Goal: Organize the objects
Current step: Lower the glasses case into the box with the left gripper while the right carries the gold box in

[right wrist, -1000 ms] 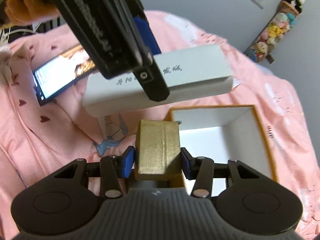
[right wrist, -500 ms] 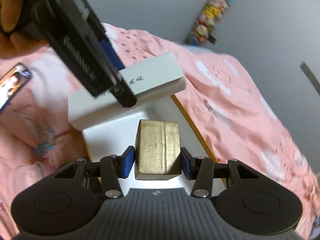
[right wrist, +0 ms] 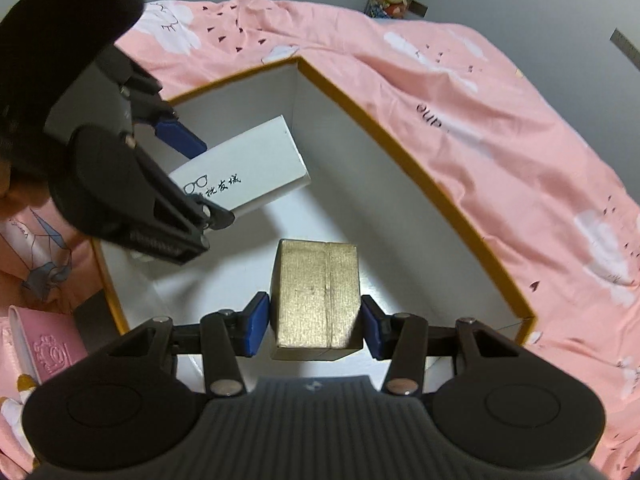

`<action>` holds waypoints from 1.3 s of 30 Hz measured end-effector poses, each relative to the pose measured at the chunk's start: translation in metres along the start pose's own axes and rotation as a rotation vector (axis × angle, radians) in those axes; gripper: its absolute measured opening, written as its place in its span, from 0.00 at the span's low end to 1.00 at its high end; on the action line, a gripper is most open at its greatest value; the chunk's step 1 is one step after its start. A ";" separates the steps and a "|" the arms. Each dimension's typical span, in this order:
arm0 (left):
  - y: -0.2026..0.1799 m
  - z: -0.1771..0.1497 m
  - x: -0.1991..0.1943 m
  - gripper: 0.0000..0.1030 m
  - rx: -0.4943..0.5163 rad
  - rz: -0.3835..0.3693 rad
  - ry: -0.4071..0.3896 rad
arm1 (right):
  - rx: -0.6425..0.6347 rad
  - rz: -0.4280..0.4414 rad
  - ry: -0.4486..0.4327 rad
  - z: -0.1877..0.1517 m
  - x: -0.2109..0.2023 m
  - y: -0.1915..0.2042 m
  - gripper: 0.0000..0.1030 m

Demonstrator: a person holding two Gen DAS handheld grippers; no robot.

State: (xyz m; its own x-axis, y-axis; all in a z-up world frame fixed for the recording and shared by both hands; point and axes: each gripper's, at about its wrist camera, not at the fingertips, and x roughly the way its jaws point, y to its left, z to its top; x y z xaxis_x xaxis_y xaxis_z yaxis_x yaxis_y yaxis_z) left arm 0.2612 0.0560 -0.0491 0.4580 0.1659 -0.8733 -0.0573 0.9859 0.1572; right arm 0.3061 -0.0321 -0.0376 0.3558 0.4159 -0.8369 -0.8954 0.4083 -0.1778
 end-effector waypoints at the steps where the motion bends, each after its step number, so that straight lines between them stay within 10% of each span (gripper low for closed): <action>1: -0.001 -0.001 0.003 0.66 -0.004 0.012 0.004 | 0.005 0.006 0.004 0.000 0.003 0.000 0.49; 21: -0.032 -0.021 0.017 0.72 0.180 0.336 -0.065 | -0.005 0.013 0.081 -0.001 0.021 0.016 0.49; 39: 0.060 -0.003 -0.045 0.68 -0.240 0.026 -0.303 | -0.237 -0.065 -0.008 0.034 0.018 0.028 0.49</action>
State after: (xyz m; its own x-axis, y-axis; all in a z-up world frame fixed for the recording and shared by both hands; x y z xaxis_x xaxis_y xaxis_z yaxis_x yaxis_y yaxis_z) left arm 0.2348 0.1078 -0.0018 0.6933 0.2125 -0.6887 -0.2622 0.9644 0.0336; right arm 0.2967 0.0141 -0.0404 0.4161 0.4014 -0.8159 -0.9079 0.2332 -0.3483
